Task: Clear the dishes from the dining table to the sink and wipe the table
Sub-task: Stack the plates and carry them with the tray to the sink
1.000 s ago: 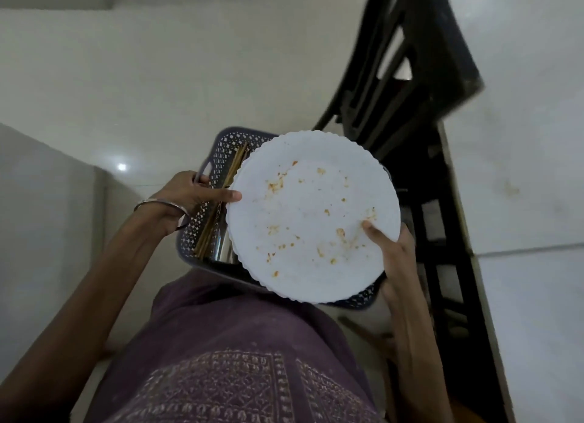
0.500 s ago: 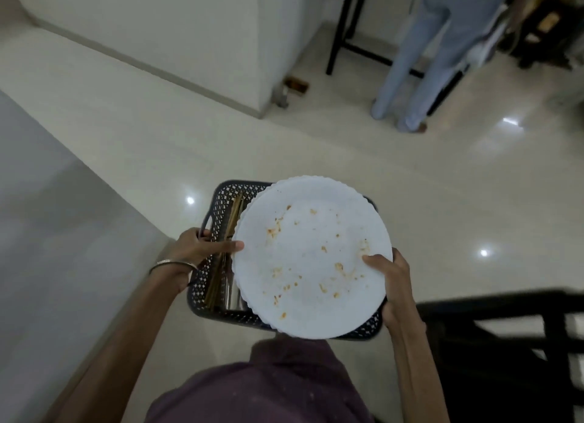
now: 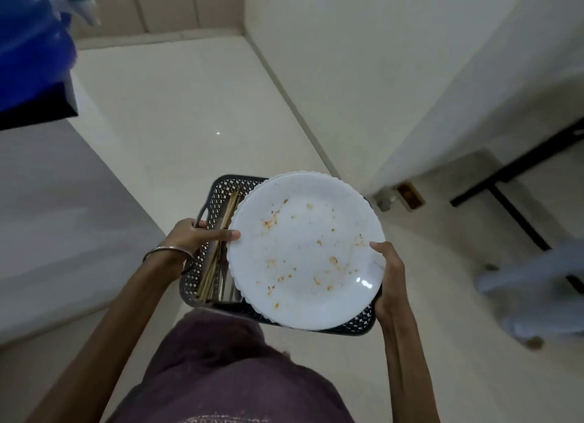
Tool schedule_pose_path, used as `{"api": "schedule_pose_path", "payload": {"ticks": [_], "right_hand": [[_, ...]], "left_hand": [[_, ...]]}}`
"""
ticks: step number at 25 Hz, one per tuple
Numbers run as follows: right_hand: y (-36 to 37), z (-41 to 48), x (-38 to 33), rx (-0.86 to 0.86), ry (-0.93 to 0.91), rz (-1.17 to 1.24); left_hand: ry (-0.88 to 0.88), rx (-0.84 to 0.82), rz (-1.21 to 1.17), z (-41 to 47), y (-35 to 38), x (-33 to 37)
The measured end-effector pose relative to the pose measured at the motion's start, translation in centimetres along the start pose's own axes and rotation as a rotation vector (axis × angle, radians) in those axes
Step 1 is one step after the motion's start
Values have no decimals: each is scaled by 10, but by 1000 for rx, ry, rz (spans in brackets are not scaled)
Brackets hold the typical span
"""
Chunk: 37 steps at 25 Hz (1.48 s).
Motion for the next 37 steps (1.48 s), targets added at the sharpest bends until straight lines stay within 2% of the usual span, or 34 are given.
{"api": "schedule_pose_path", "payload": {"ticks": [4,10,19,21,22,23,25,29,33,37], "right_hand": [[86,126,-70,-218,0,-94],[260,286,-156,-367,109,-240],[588,450,-249,-763,135,-579],[676,464,-267,-869,137,-686],[755,469,-269,-999,174,-767],[791,474,-268,-1070,178,-815],[831,464,-268,-1121,162,-849],[990,440,-231,-1237,161,-941],[1155,390,-172,-1325,146,-1002],[1300,314,-128,-1440,155,-1061]], "left_hand": [[-51,141,-150,94,-17,37],[-66,363,-333,224,-85,120],[-132,798,-630,360,-226,200],[-136,917,-700,376,-258,225],[-132,1028,-794,393,-292,227],[-142,1081,-845,398,-309,227],[-132,1097,-828,400,-330,239],[-127,1276,-948,416,-429,232],[-188,1432,-964,410,-570,218],[-176,1537,-979,388,-705,212]]}}
Point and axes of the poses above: each hand's wrist, its own z-axis towards the middle knuckle, its own y-axis out of the palm, x = y × z, the point moved 4 cm from there along z, towards the middle knuckle, and after that the axes turned 2 degrees about y, right-handed, at the moved point
